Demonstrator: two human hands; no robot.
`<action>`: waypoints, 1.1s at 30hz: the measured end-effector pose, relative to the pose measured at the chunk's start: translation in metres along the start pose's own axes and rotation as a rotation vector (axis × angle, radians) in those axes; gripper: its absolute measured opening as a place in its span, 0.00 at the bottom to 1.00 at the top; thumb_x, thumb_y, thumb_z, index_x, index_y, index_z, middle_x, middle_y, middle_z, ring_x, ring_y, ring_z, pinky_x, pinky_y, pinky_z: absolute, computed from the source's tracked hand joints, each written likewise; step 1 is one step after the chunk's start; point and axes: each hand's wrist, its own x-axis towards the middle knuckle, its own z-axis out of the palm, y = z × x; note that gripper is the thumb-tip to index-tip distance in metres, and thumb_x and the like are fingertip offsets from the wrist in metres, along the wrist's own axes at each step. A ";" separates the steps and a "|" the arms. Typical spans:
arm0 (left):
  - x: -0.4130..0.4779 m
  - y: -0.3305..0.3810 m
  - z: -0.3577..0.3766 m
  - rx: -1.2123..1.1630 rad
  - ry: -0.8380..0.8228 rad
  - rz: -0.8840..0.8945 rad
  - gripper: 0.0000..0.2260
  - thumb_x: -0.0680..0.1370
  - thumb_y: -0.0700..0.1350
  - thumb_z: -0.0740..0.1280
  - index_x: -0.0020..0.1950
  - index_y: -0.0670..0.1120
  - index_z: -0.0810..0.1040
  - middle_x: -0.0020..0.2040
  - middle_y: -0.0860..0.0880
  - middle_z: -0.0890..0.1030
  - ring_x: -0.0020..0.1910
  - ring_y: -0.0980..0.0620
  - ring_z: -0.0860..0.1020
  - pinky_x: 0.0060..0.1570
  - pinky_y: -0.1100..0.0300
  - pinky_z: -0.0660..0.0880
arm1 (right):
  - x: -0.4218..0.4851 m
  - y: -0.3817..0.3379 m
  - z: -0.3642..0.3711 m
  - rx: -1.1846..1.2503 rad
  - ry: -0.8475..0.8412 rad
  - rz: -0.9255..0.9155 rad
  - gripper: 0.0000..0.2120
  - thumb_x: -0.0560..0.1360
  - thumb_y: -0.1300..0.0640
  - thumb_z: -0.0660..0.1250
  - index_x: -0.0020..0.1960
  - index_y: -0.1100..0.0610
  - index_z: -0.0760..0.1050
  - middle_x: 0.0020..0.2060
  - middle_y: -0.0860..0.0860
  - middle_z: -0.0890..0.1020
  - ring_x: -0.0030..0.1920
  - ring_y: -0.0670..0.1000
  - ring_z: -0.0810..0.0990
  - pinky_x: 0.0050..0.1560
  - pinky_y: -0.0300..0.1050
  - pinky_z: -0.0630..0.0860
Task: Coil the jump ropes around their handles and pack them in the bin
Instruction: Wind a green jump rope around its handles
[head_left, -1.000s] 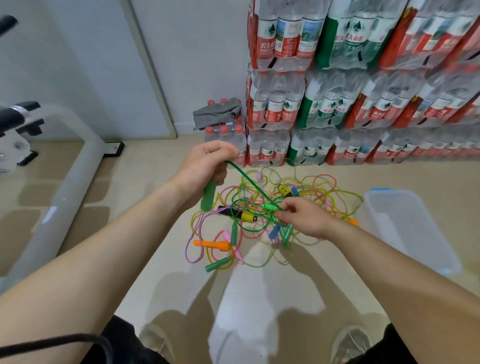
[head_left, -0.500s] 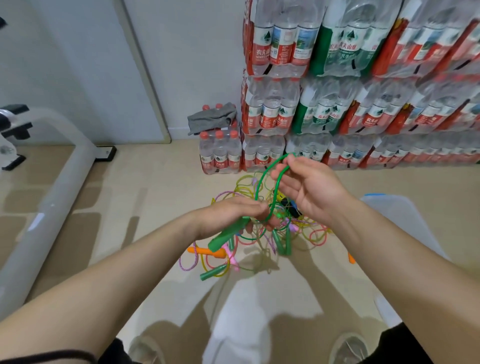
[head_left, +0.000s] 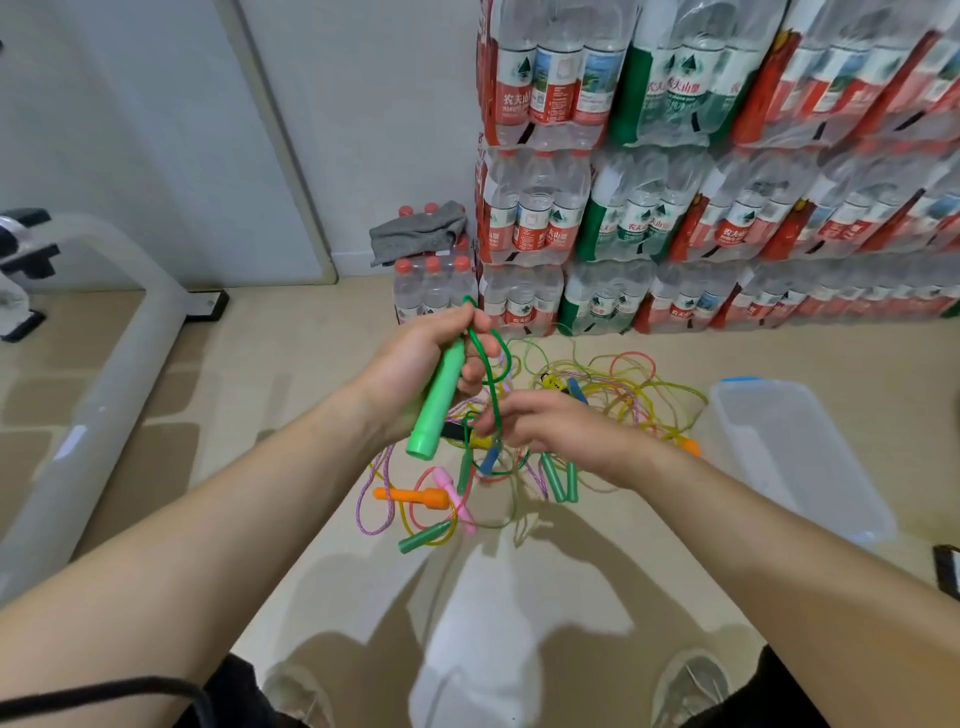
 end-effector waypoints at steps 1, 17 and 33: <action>0.000 0.002 -0.002 -0.023 0.011 -0.014 0.11 0.85 0.46 0.56 0.47 0.44 0.73 0.36 0.47 0.77 0.25 0.54 0.68 0.26 0.65 0.64 | 0.003 0.007 0.004 -0.048 0.019 -0.018 0.10 0.74 0.62 0.66 0.53 0.57 0.82 0.50 0.53 0.84 0.52 0.50 0.81 0.53 0.47 0.75; -0.001 -0.010 -0.020 0.826 0.284 0.202 0.14 0.85 0.44 0.59 0.51 0.36 0.78 0.48 0.40 0.83 0.26 0.60 0.74 0.25 0.71 0.66 | -0.001 -0.013 -0.022 0.466 0.284 0.046 0.05 0.83 0.60 0.63 0.50 0.60 0.74 0.41 0.54 0.84 0.33 0.53 0.85 0.29 0.41 0.80; -0.003 -0.030 0.004 0.991 -0.044 0.237 0.11 0.84 0.44 0.63 0.45 0.43 0.81 0.37 0.55 0.81 0.33 0.56 0.74 0.35 0.63 0.72 | -0.011 -0.035 -0.045 0.946 0.434 -0.094 0.16 0.84 0.50 0.60 0.54 0.63 0.76 0.47 0.60 0.86 0.39 0.52 0.87 0.34 0.41 0.82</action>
